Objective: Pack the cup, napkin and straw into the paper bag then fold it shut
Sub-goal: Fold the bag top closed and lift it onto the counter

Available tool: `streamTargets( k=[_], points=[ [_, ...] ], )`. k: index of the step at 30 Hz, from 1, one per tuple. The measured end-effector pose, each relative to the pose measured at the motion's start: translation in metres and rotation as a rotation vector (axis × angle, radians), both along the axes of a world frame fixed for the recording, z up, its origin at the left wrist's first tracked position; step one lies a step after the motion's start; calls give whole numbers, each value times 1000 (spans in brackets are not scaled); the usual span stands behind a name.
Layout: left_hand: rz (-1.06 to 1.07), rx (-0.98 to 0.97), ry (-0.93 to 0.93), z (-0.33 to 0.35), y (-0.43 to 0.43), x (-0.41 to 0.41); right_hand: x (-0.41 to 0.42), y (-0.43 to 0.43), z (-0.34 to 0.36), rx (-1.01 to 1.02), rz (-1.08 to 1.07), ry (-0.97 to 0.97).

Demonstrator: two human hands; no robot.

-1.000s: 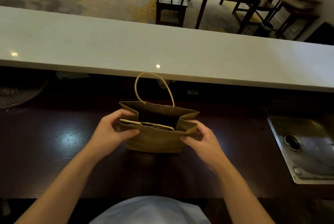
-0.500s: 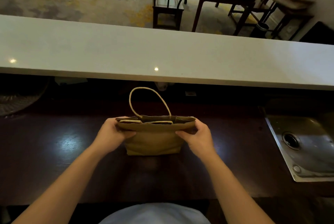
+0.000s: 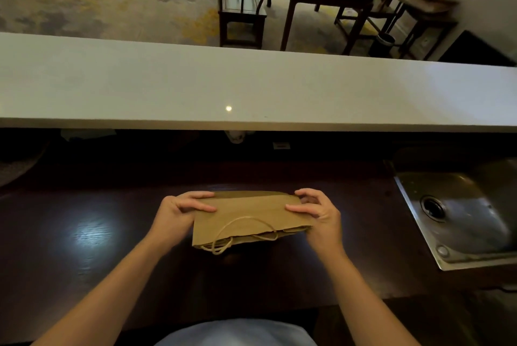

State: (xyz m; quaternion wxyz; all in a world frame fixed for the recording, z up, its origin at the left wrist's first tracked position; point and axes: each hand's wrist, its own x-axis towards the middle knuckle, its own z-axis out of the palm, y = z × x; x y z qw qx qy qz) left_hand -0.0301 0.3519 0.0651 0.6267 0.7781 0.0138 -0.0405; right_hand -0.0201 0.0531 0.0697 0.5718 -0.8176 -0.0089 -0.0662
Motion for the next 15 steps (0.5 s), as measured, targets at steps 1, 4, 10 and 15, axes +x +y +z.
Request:
streamTargets(
  k=[1,4,10,15],
  points=[
    [-11,60,-17,-5,3,0,0,0,-1,-24,4,3],
    [-27,335,-100,-14,11,1,0,-2,-7,-198,17,2],
    [-131,631,-222,-3,6,1,1,3,6,-426,141,164],
    [-153,872,-296,3,-16,10,11,21,-3,-784,212,43]
  ],
)
